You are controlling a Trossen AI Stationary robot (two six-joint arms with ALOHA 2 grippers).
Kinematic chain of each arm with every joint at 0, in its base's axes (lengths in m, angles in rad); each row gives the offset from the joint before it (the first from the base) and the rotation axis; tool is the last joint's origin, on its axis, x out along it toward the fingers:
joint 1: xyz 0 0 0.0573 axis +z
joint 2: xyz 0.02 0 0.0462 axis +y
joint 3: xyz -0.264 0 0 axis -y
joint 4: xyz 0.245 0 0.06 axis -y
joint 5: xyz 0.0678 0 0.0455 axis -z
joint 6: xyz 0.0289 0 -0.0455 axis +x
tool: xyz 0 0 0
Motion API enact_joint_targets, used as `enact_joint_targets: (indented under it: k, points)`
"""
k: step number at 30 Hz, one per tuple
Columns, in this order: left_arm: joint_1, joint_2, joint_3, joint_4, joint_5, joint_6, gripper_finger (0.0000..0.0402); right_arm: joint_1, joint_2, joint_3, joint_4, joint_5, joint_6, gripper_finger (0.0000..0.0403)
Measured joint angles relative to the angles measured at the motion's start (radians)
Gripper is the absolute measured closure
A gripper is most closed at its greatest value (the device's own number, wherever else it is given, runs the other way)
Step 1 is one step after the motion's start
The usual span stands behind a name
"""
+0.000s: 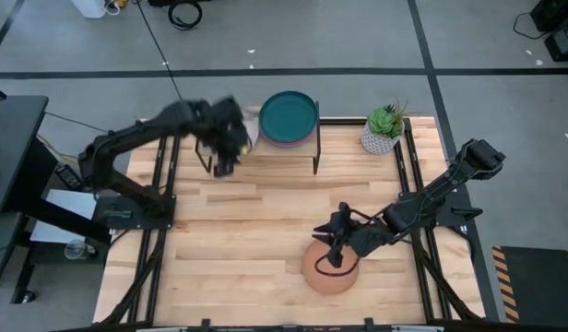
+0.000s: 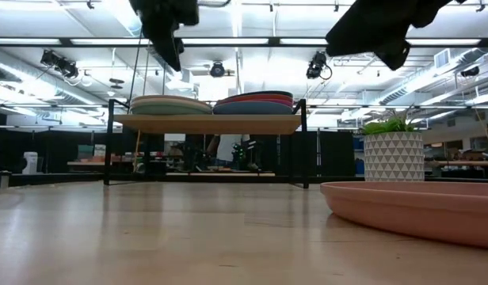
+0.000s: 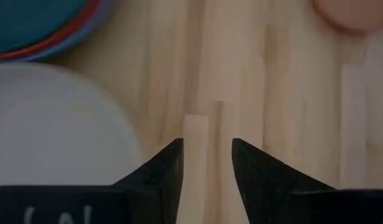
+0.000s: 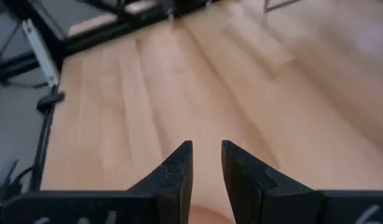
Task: Place and stack plates onto a shelf
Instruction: Stack the brown plate on top of the gray plate on the shelf
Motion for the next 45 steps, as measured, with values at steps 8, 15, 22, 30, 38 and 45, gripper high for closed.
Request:
enact_joint_targets:
  k: [8, 15, 22, 30, 38, 45]
  points:
    - [-0.363, -0.007, -0.085, 0.186, -0.123, -0.119, 0.0259, -0.041, 0.200, 0.188, -0.331, -0.213, 0.004, 0.0314]
    - [-0.613, -0.005, -0.311, 0.512, -0.160, -0.113, 0.0260, -0.038, 0.304, 0.340, -0.614, -0.286, -0.037, 0.0314]
    - [-0.753, 0.017, -0.466, 0.768, -0.166, -0.139, 0.0260, -0.032, 0.306, 0.350, -0.776, -0.433, 0.076, 0.0314]
    - [-0.813, 0.016, -0.574, 0.908, -0.233, -0.205, 0.0260, 0.002, 0.306, 0.324, -0.937, -0.608, 0.243, 0.0314]
    - [-0.821, 0.016, -0.654, 1.022, -0.257, -0.224, 0.0260, 0.070, 0.306, 0.229, -0.936, -0.733, 0.355, 0.0314]
    - [-0.821, 0.016, -0.654, 1.049, -0.261, -0.195, 0.0260, 0.092, 0.306, 0.163, -0.805, -0.695, 0.384, 0.0314]
